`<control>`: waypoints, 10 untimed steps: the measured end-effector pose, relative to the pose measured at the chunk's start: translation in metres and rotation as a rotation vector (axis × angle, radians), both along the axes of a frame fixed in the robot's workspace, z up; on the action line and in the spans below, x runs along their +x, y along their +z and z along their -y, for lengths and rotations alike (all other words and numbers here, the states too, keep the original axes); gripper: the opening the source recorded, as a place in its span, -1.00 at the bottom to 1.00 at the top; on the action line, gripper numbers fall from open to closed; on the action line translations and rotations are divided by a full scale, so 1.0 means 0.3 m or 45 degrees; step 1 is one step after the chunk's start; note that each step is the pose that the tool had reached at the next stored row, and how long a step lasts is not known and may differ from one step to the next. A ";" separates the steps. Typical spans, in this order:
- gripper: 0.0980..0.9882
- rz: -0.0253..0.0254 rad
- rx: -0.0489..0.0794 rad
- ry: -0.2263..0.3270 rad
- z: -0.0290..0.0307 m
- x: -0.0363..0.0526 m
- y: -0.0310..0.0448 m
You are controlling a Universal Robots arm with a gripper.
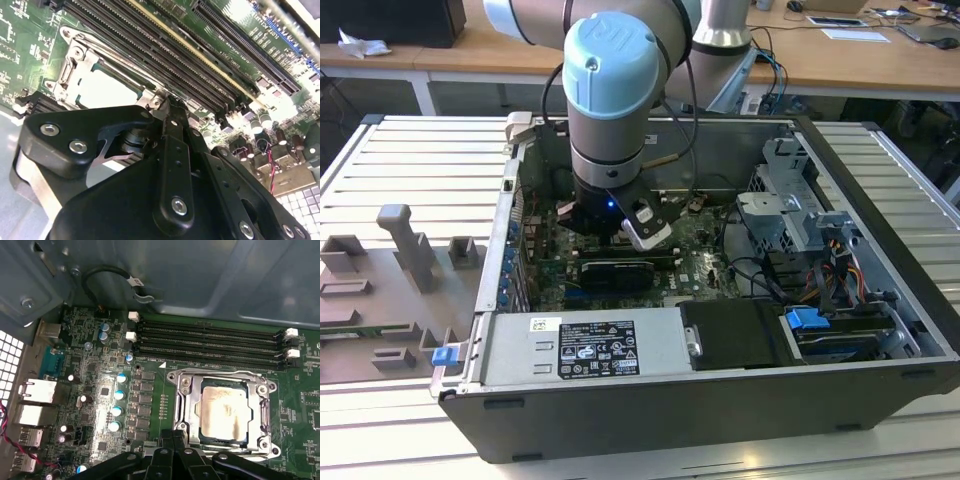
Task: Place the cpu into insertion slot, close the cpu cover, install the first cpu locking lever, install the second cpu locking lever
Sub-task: 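Install the second cpu locking lever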
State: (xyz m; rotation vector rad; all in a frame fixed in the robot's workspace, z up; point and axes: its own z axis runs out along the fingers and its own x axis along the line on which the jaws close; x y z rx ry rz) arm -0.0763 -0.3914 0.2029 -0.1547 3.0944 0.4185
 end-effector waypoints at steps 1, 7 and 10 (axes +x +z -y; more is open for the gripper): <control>-0.98 -0.0001 0.002 0.000 0.000 0.000 0.001; -0.98 -0.0001 0.003 0.000 0.000 0.000 0.013; -0.98 -0.0001 0.004 0.000 0.000 0.000 0.037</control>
